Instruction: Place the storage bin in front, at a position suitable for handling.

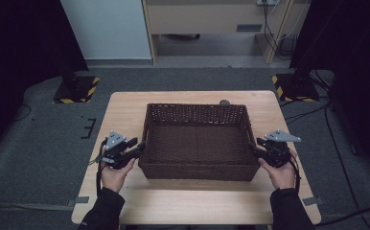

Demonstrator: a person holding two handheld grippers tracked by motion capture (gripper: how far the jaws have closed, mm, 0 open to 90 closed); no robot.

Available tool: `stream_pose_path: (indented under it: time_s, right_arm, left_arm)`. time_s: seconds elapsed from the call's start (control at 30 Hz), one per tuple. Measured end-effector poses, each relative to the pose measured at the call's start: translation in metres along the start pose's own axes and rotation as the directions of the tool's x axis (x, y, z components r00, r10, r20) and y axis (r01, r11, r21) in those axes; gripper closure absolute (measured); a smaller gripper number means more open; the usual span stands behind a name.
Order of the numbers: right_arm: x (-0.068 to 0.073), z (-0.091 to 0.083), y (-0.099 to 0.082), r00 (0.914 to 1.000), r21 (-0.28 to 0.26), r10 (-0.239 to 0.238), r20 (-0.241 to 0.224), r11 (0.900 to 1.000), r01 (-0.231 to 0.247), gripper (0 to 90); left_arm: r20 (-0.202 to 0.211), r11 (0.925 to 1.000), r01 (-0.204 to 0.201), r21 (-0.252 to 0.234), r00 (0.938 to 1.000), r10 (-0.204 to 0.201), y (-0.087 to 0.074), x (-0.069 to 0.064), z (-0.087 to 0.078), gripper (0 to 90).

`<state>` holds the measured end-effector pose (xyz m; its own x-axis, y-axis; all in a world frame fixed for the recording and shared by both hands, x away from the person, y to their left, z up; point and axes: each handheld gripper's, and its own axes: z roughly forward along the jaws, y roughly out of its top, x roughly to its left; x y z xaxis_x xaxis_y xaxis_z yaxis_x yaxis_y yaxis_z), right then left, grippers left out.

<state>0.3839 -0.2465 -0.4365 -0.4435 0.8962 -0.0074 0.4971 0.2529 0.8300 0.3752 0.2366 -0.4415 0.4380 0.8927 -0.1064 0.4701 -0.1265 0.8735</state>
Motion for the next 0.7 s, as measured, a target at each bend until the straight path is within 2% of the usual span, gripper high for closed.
stream_pose_path:
  time_s: [0.1, 0.13, 0.27, 0.37, 0.43, 0.5, 0.6, 0.7]
  right_arm:
    - [-0.008, 0.008, 0.005, 0.9998, 0.008, 0.016, -0.007, 0.9998, -0.016, 58.5]
    - [-0.010, 0.011, 0.005, 0.9998, 0.015, 0.015, -0.010, 0.9998, -0.015, 57.2]
    - [-0.014, 0.023, 0.003, 0.9981, 0.038, 0.032, -0.053, 0.9988, -0.030, 57.6]
    - [-0.011, 0.029, 0.000, 0.9981, 0.069, 0.026, -0.055, 0.9974, -0.022, 62.5]
    - [-0.011, 0.027, -0.001, 0.9979, 0.063, 0.038, -0.053, 0.9974, -0.035, 64.9]
    - [-0.008, 0.024, -0.003, 0.9983, 0.065, 0.038, -0.045, 0.9973, -0.035, 66.6]
    - [-0.007, 0.018, -0.005, 0.9992, 0.074, 0.013, -0.039, 0.9972, -0.010, 66.9]
    - [-0.007, 0.009, -0.012, 0.9989, 0.068, 0.023, -0.041, 0.9975, -0.020, 66.8]
  left_arm:
    - [-0.011, 0.9997, -0.002, 0.026, 0.9999, 0.003, 0.001, 0.003, 0.014, 61.1]
    - [-0.001, 0.9995, 0.014, 0.028, 0.9999, -0.014, 0.002, 0.004, 0.019, 61.2]
    - [-0.004, 0.9987, 0.023, 0.045, 0.9997, -0.023, 0.002, 0.003, 0.028, 64.5]
    - [-0.005, 0.9988, 0.018, 0.045, 0.9998, -0.018, 0.001, 0.002, 0.027, 65.2]
    - [-0.006, 0.9990, 0.017, 0.042, 0.9998, -0.016, -0.001, 0.000, 0.026, 65.3]
    - [-0.005, 0.9989, 0.012, 0.045, 0.9999, -0.012, -0.002, -0.002, 0.024, 65.2]
    - [0.002, 0.9988, 0.006, 0.048, 1.0000, -0.006, -0.005, -0.008, 0.019, 65.1]
    - [0.016, 0.9988, 0.005, 0.048, 0.9999, -0.006, -0.009, -0.015, 0.014, 64.7]
